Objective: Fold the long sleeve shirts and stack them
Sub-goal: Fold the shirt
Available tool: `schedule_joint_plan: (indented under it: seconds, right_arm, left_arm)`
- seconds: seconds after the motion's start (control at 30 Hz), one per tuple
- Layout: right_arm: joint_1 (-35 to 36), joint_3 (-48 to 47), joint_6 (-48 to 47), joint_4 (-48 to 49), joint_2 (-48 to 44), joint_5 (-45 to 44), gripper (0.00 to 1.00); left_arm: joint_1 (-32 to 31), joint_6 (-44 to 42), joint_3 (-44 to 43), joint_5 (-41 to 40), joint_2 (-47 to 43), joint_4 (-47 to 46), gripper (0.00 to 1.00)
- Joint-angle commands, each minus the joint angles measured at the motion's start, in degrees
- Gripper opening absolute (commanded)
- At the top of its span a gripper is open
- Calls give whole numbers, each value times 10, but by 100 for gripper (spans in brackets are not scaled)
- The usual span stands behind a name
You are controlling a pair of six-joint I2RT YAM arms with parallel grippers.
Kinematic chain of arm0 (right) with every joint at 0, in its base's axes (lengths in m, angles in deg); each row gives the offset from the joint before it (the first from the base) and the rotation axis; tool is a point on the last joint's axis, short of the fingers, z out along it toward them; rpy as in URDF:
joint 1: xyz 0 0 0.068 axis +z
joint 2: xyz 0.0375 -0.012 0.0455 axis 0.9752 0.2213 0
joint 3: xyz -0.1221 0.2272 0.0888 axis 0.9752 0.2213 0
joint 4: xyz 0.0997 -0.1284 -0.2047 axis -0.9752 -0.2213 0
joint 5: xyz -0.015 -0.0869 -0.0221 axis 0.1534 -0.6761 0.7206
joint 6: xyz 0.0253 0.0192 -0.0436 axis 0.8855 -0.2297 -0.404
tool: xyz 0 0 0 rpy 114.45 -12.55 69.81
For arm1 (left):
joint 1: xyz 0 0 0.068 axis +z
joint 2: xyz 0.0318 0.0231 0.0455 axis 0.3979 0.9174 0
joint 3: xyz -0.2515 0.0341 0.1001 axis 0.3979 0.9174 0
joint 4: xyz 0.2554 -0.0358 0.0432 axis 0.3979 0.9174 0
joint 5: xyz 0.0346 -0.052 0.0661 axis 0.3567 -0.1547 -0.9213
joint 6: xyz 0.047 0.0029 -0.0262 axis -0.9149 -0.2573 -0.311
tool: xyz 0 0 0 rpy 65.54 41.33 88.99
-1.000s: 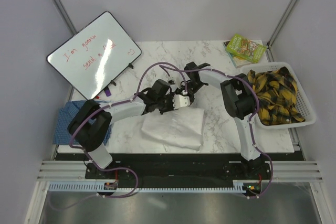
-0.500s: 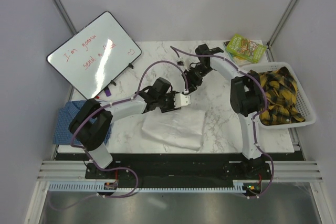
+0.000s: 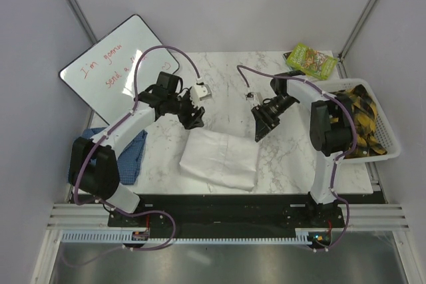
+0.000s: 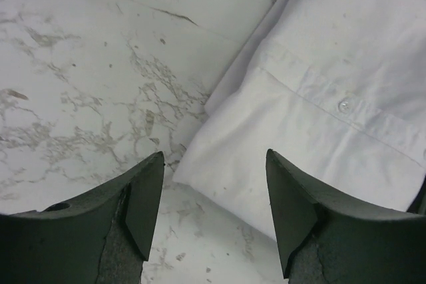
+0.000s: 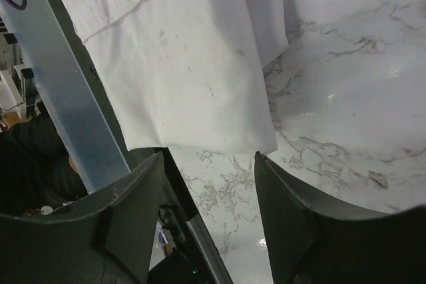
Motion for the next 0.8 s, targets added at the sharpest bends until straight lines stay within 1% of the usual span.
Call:
schedule_joint_plan:
  seconds: [0.0, 0.03, 0.2, 0.33, 0.43, 0.47, 0.53, 0.6, 0.63, 0.67, 0.77]
  right_arm:
    - [3, 34, 10, 50, -16, 12, 64]
    - [4, 34, 22, 57, -11, 10, 64]
    - [4, 37, 22, 66, 12, 12, 64]
    - [5, 38, 37, 85, 22, 21, 67]
    - [12, 35, 37, 85, 26, 25, 67]
    - [12, 36, 33, 81, 26, 32, 66]
    - [13, 37, 22, 68, 25, 37, 61]
    - [13, 37, 9, 47, 23, 44, 49]
    - [13, 37, 8, 41, 20, 44, 42]
    - [12, 38, 9, 37, 18, 44, 26]
    - [13, 47, 12, 19, 9, 42, 19]
  left_arm:
    - [15, 74, 9, 57, -12, 61, 70]
    - [17, 84, 13, 58, -10, 60, 70]
    - [27, 103, 30, 60, -18, 46, 71]
    - [29, 107, 42, 59, -27, 37, 72]
    - [29, 109, 48, 57, -29, 30, 72]
    - [30, 110, 49, 56, -29, 29, 72]
    - [35, 118, 51, 49, -27, 21, 72]
    - [48, 134, 49, 55, -18, 17, 71]
    - [54, 139, 46, 58, -15, 16, 70]
    - [57, 144, 45, 62, -12, 16, 70]
    - [65, 156, 45, 70, -9, 9, 70]
